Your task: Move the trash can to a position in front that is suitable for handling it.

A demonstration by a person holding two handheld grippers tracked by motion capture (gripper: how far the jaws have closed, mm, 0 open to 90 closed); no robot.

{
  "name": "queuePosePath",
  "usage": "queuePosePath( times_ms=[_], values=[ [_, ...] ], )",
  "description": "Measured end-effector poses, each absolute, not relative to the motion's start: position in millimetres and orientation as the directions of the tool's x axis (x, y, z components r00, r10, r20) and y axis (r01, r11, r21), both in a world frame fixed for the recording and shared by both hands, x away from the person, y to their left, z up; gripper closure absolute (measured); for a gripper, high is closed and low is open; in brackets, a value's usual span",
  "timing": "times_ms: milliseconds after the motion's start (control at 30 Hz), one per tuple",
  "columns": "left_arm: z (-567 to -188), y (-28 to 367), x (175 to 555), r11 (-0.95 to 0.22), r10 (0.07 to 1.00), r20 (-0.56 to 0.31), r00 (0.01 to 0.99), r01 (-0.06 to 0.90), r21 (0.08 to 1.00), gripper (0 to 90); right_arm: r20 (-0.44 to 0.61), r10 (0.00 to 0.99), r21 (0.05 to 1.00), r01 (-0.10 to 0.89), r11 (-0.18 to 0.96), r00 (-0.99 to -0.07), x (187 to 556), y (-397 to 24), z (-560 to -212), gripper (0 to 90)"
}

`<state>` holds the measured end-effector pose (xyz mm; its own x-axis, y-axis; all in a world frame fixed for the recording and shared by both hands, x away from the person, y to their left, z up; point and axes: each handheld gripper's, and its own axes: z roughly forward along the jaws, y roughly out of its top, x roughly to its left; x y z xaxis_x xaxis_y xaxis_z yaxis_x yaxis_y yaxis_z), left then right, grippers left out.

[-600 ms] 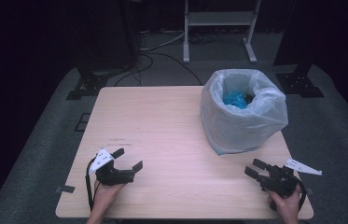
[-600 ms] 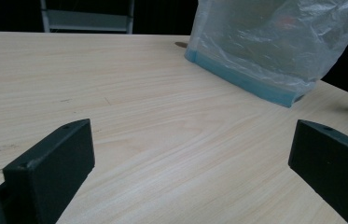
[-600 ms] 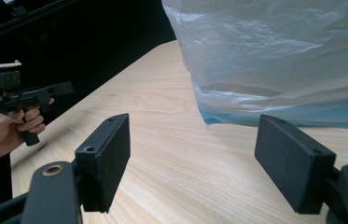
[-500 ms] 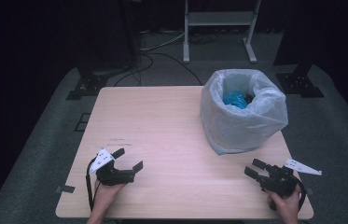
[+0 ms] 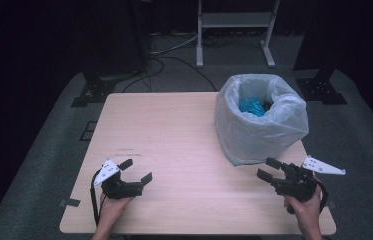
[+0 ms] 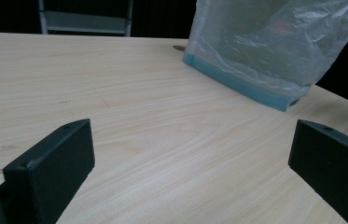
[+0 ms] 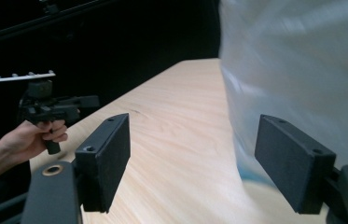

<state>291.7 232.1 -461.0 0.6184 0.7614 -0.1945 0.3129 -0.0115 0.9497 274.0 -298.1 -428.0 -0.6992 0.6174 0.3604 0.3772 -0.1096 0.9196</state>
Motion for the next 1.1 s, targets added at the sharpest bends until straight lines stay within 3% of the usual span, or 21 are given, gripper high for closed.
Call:
queuePosePath(
  times_ms=[300, 533, 900, 1100],
  values=[
    [-461, 232, 292, -0.009, 0.760, -0.198, 0.619, 0.314, 0.949, 0.0, 0.259, 0.583, 0.952, 0.305, -0.019, -0.770, 290, -272, -369, 25.5],
    [-459, 235, 291, 0.006, 0.759, -0.209, 0.616, 0.316, 0.949, 0.0, 0.174, 0.568, 0.957, 0.275, 0.096, -0.804, 326, -242, -325, 25.5],
    [-460, 235, 291, 0.003, 0.758, -0.208, 0.618, 0.316, 0.949, 0.0, 0.160, 0.619, 0.919, 0.345, 0.191, -0.769, 381, -223, -305, 28.1],
    [-460, 237, 292, 0.002, 0.759, -0.209, 0.617, 0.319, 0.948, 0.0, 0.145, 0.660, 0.881, 0.400, 0.253, -0.737, 402, -214, -307, 37.6]
  ],
)
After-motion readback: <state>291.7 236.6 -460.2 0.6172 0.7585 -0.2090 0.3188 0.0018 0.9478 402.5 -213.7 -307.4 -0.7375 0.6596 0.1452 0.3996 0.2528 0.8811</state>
